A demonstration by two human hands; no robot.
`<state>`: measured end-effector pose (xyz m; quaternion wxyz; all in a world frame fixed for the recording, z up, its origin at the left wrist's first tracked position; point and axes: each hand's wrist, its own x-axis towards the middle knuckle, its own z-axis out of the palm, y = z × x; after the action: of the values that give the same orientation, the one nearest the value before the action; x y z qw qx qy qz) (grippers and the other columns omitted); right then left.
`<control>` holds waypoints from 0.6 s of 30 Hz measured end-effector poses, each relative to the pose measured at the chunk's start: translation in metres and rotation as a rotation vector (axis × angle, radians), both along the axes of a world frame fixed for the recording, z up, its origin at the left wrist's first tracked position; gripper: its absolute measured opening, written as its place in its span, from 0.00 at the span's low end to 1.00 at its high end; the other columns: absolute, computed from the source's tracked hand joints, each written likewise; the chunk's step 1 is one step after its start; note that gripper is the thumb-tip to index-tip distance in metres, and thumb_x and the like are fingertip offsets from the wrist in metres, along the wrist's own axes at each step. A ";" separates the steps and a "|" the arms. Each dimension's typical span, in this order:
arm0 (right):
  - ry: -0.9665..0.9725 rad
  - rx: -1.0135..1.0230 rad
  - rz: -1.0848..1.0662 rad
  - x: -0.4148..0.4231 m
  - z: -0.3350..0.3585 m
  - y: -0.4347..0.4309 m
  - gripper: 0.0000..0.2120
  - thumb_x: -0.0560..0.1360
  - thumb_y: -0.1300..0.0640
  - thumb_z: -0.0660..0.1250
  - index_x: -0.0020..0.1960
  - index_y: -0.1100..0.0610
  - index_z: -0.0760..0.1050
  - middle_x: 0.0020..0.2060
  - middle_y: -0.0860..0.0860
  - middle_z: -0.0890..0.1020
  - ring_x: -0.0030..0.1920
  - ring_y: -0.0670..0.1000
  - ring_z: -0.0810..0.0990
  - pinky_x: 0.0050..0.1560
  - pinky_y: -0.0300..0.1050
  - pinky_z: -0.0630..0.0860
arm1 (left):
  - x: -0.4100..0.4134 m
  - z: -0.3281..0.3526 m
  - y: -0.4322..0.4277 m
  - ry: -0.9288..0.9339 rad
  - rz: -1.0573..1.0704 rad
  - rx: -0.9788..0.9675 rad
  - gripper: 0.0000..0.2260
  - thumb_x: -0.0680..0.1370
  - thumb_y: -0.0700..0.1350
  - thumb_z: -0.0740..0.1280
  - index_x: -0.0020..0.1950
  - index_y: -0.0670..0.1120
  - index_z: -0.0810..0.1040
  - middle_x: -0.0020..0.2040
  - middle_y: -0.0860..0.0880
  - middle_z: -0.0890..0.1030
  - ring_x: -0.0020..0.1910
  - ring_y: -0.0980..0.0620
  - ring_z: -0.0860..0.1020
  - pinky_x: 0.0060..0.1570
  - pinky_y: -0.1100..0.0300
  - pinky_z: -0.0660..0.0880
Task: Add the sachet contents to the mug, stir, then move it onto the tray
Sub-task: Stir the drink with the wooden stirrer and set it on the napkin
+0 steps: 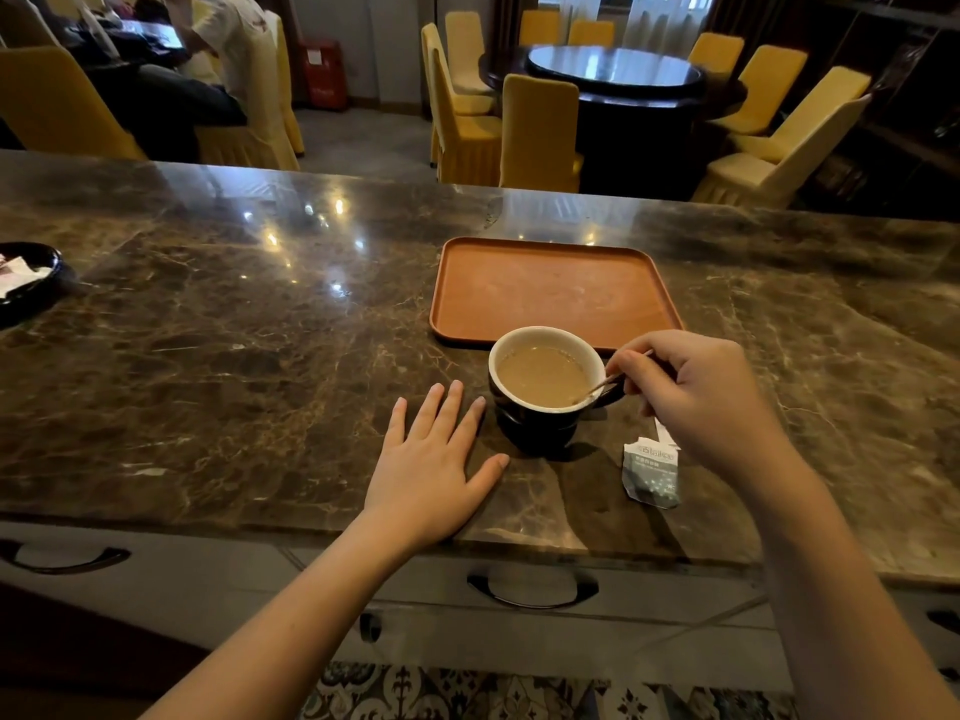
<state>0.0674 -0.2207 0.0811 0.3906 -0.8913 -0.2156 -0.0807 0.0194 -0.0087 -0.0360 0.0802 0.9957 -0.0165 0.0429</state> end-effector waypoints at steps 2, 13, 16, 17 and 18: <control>-0.072 -0.020 -0.056 0.003 -0.003 0.003 0.08 0.76 0.60 0.62 0.43 0.59 0.80 0.31 0.43 0.76 0.31 0.42 0.74 0.32 0.31 0.69 | 0.000 0.000 0.000 -0.002 -0.002 -0.001 0.30 0.74 0.66 0.38 0.73 0.55 0.41 0.71 0.53 0.37 0.72 0.53 0.38 0.69 0.48 0.35; 0.070 0.179 0.008 -0.009 -0.024 0.022 0.08 0.75 0.59 0.62 0.49 0.56 0.79 0.35 0.46 0.79 0.33 0.45 0.77 0.33 0.30 0.74 | 0.000 -0.001 0.001 -0.002 -0.006 -0.009 0.29 0.74 0.66 0.39 0.73 0.56 0.41 0.71 0.53 0.37 0.72 0.53 0.37 0.69 0.48 0.34; 0.110 0.195 0.031 -0.007 -0.016 0.011 0.08 0.76 0.59 0.62 0.44 0.55 0.80 0.31 0.50 0.79 0.30 0.45 0.76 0.30 0.32 0.72 | 0.000 0.000 0.001 -0.002 -0.003 -0.004 0.30 0.73 0.66 0.38 0.72 0.56 0.40 0.71 0.53 0.37 0.72 0.53 0.38 0.69 0.48 0.34; 0.101 0.192 0.029 -0.006 -0.013 0.008 0.08 0.76 0.59 0.62 0.43 0.55 0.80 0.31 0.51 0.79 0.29 0.45 0.75 0.29 0.33 0.72 | 0.000 0.000 0.001 -0.002 -0.003 -0.002 0.30 0.73 0.66 0.37 0.72 0.55 0.40 0.71 0.53 0.38 0.72 0.53 0.38 0.69 0.48 0.34; 0.075 0.186 0.018 -0.005 -0.010 0.004 0.08 0.76 0.60 0.62 0.42 0.55 0.80 0.31 0.50 0.79 0.29 0.45 0.75 0.29 0.33 0.71 | 0.000 0.000 0.001 0.000 -0.004 -0.001 0.30 0.73 0.67 0.37 0.72 0.55 0.40 0.72 0.53 0.38 0.72 0.53 0.38 0.69 0.48 0.34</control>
<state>0.0629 -0.2165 0.0710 0.4803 -0.8516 -0.2002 -0.0637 0.0194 -0.0080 -0.0359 0.0807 0.9956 -0.0185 0.0429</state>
